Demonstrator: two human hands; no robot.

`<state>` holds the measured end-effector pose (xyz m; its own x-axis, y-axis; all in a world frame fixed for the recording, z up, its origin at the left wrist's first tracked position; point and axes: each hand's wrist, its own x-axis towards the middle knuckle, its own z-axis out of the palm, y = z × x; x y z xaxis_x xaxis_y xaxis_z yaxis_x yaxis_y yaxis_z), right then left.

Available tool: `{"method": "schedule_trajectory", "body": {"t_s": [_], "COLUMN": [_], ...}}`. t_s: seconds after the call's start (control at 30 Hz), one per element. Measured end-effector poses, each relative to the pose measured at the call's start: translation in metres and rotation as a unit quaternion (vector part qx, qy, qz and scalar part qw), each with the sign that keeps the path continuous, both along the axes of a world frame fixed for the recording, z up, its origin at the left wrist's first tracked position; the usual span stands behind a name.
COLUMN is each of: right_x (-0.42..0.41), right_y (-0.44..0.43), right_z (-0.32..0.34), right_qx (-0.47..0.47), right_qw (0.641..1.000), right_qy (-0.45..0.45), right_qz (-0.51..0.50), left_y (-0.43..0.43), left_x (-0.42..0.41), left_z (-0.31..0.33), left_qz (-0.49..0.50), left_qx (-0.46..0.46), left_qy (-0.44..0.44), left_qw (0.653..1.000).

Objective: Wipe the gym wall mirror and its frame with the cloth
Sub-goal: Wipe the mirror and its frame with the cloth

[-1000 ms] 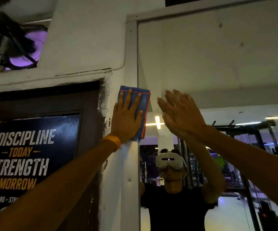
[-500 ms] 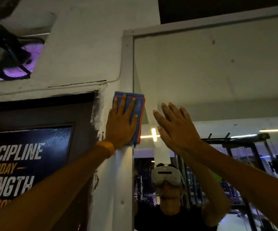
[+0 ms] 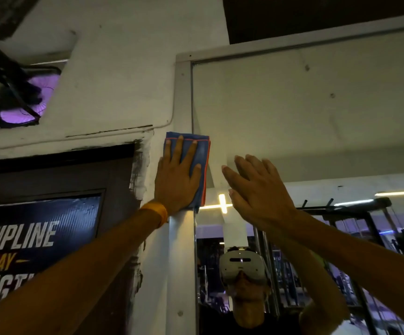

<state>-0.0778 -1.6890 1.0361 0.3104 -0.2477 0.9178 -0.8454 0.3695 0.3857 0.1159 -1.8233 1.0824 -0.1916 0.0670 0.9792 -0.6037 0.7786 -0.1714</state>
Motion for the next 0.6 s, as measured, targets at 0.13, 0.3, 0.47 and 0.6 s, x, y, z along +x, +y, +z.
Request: {"method": "schedule_trajectory", "body": {"t_s": [0.13, 0.3, 0.47, 0.6], "right_x": [0.011, 0.007, 0.006, 0.008], "right_y": [0.014, 0.009, 0.003, 0.001], "right_z": [0.049, 0.073, 0.021, -0.017], "right_qx": [0.005, -0.005, -0.003, 0.021], "right_qw": [0.999, 0.998, 0.997, 0.997], "right_qy": [-0.028, -0.06, -0.072, -0.076], "right_qz": [0.019, 0.016, 0.031, 0.014], "left_y": [0.012, 0.015, 0.005, 0.004], "left_x": [0.002, -0.014, -0.006, -0.002], "left_z": [0.09, 0.1, -0.041, -0.097], "left_qz": [0.057, 0.055, -0.013, -0.001], "left_qx": [0.036, 0.028, -0.013, -0.006], "left_qy": [0.006, 0.066, 0.036, 0.012], "left_qw": [0.998, 0.996, 0.999, 1.0]}}
